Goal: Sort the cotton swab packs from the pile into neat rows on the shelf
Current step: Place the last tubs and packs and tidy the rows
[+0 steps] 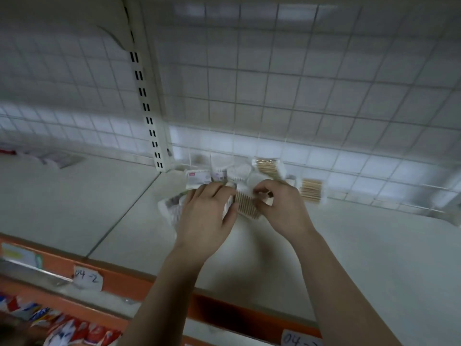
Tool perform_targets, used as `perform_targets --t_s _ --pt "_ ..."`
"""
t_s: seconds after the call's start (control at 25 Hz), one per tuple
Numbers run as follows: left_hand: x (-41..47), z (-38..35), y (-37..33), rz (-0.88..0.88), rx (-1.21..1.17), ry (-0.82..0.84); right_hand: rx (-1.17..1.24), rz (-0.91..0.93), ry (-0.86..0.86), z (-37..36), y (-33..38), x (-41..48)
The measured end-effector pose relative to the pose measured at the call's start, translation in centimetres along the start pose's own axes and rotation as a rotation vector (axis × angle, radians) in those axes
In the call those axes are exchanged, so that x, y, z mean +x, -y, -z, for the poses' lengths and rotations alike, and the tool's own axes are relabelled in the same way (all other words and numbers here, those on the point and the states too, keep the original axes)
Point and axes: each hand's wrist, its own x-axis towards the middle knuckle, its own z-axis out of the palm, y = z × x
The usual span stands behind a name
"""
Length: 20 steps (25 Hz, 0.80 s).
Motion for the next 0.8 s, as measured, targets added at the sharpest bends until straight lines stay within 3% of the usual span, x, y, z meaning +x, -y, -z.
perform_targets --t_s 0.24,0.6,0.8 --pt "1.1 -0.8 0.6 -0.051 -0.060 0.039 -0.021 -0.013 -0.034 -0.5 0.4 0.0" --pt "2.9 -1.4 -0.3 -0.072 -0.158 0.008 0.197 -0.223 -0.041 3.0 -0.1 -1.4" --pt "3.3 -2.7 -1.2 -0.069 -0.196 0.017 0.181 -0.274 -0.036 4.6 -1.3 -2.4"
